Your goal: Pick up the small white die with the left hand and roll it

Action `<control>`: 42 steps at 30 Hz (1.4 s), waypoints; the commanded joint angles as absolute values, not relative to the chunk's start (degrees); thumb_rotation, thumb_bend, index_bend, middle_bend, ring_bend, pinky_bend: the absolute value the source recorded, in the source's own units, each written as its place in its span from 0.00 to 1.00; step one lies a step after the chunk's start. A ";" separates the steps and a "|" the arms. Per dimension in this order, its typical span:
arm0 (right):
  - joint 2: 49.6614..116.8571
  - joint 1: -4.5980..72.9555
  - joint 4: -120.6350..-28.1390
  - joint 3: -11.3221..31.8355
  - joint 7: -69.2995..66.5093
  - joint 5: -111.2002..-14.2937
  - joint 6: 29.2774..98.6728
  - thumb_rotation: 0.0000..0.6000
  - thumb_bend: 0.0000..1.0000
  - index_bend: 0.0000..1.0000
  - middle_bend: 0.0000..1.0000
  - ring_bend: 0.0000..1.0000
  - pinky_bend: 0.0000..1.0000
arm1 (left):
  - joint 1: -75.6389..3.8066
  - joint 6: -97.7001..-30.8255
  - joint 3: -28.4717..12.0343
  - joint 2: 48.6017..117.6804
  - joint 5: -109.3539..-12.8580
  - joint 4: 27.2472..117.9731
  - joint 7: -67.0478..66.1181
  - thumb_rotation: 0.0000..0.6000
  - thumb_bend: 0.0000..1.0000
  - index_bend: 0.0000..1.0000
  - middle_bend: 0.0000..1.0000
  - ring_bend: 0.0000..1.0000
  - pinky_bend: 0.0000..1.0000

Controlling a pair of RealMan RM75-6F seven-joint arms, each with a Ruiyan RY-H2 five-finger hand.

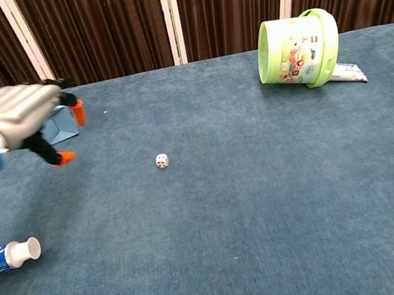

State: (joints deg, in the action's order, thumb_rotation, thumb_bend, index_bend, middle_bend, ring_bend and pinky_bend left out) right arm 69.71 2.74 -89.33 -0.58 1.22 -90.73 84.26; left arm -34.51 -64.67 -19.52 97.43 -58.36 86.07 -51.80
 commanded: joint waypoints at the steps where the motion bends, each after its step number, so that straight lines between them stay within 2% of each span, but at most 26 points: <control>1: 69.46 2.78 -89.33 -0.58 0.74 -90.43 83.99 1.00 0.07 0.00 0.00 0.00 0.00 | -39.23 -61.72 -21.16 101.97 -53.86 81.48 -54.16 1.00 0.30 0.38 0.00 0.00 0.00; 4: 69.14 2.80 -89.30 -0.43 0.10 -90.01 83.83 1.00 0.07 0.00 0.00 0.00 0.00 | -42.95 -60.81 -21.99 105.65 -50.69 77.00 -56.05 1.00 0.30 0.40 0.00 0.00 0.00; 12: 68.63 2.67 -89.56 -0.34 -0.85 -89.89 84.14 1.00 0.07 0.00 0.00 0.00 0.00 | -48.07 -59.61 -22.01 110.13 -47.17 70.89 -56.87 1.00 0.30 0.42 0.00 0.00 0.00; 21: 68.41 2.88 -89.53 -0.28 -1.43 -89.85 83.86 1.00 0.07 0.00 0.00 0.00 0.00 | -50.69 -58.68 -20.85 112.19 -45.74 68.21 -56.45 1.00 0.31 0.44 0.00 0.00 0.00; 26: 68.41 2.97 -89.58 -0.30 -1.53 -89.72 83.59 1.00 0.07 0.00 0.00 0.00 0.00 | -51.93 -58.19 -20.20 113.29 -45.02 66.60 -56.08 1.00 0.36 0.45 0.00 0.00 0.00; 38: 68.02 2.91 -89.88 -0.20 -2.03 -89.89 84.04 1.00 0.07 0.00 0.00 0.00 0.00 | -54.79 -56.72 -20.13 115.25 -42.41 62.47 -56.33 1.00 0.36 0.42 0.00 0.00 0.00; 42: 68.05 2.94 -89.81 -0.24 -2.07 -89.77 83.84 1.00 0.07 0.00 0.00 0.00 0.00 | -55.44 -56.54 -19.90 115.68 -41.87 61.41 -56.35 1.00 0.40 0.43 0.00 0.00 0.00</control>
